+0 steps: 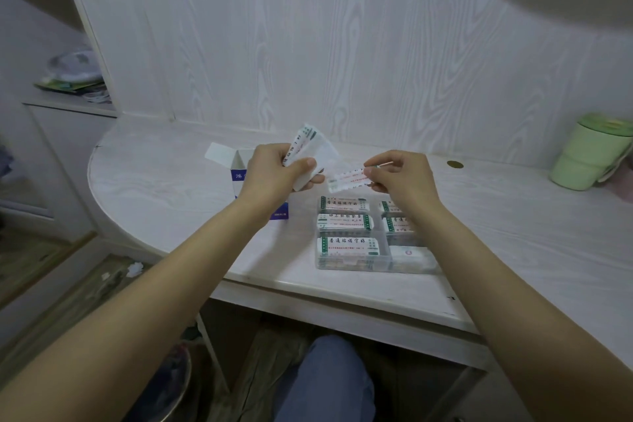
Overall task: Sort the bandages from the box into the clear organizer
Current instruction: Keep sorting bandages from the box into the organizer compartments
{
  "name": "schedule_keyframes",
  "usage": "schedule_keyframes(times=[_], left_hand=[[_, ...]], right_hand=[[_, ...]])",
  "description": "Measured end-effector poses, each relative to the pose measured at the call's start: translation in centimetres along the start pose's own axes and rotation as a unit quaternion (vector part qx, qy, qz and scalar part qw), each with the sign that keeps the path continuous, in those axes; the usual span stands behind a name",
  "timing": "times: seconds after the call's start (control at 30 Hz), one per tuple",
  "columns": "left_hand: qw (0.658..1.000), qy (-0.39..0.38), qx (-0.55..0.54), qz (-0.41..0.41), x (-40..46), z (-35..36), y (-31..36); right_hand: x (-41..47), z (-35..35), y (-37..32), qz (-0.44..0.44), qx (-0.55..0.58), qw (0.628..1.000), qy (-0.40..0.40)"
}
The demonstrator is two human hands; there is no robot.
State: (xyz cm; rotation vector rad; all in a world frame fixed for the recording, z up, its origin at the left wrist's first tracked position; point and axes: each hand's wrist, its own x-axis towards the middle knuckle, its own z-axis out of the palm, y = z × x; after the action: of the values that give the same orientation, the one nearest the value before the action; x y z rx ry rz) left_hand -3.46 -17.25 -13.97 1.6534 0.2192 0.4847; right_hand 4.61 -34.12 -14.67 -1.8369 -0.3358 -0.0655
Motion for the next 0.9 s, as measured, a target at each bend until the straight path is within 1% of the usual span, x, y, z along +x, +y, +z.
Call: schedule_keyframes(times=[0.07,0.13,0.23,0.3,0.43,0.53,0.63,0.73,0.9], left_hand=[[1.0,0.001,-0.013,-0.001,0.3,-0.1,0.0],[1.0,-0.003,-0.021,-0.005,0.5,0.0,-0.1],[1.0,-0.015,-0.022,-0.014,0.8,0.3,-0.4],[1.0,-0.024,-0.016,-0.013,0.8,0.5,-0.4],[0.999,-0.04,-0.02,-0.006,0.7,0.7,-0.4],[0.999,-0.043,-0.022,-0.004,0.8,0.6,-0.4],[0.999,-0.044,-0.024,-0.003,0.9,0.5,-0.4],[0.999,-0.048,-0.025,-0.003,1.0,0.6,-0.4],[0.998,-0.053,-0.012,-0.006,1.1,0.7,-0.6]], right_hand=[[0.7,0.4,0.5,0.012,-0.073,0.997,0.002],[1.2,0.8,0.9,0.018,-0.136,0.99,-0.013],[1.4,1.6,1.4,-0.008,-0.216,0.976,-0.031],[1.4,2.0,1.5,-0.023,-0.252,0.966,-0.044],[1.5,2.2,1.8,-0.022,-0.309,0.946,-0.094],[1.7,2.3,1.5,-0.022,-0.361,0.924,-0.122],[2.0,2.4,0.9,-0.033,-0.366,0.918,-0.15],[2.2,2.8,0.4,-0.043,-0.368,0.906,-0.206],[3.0,3.3,0.5,-0.046,-0.391,0.888,-0.238]])
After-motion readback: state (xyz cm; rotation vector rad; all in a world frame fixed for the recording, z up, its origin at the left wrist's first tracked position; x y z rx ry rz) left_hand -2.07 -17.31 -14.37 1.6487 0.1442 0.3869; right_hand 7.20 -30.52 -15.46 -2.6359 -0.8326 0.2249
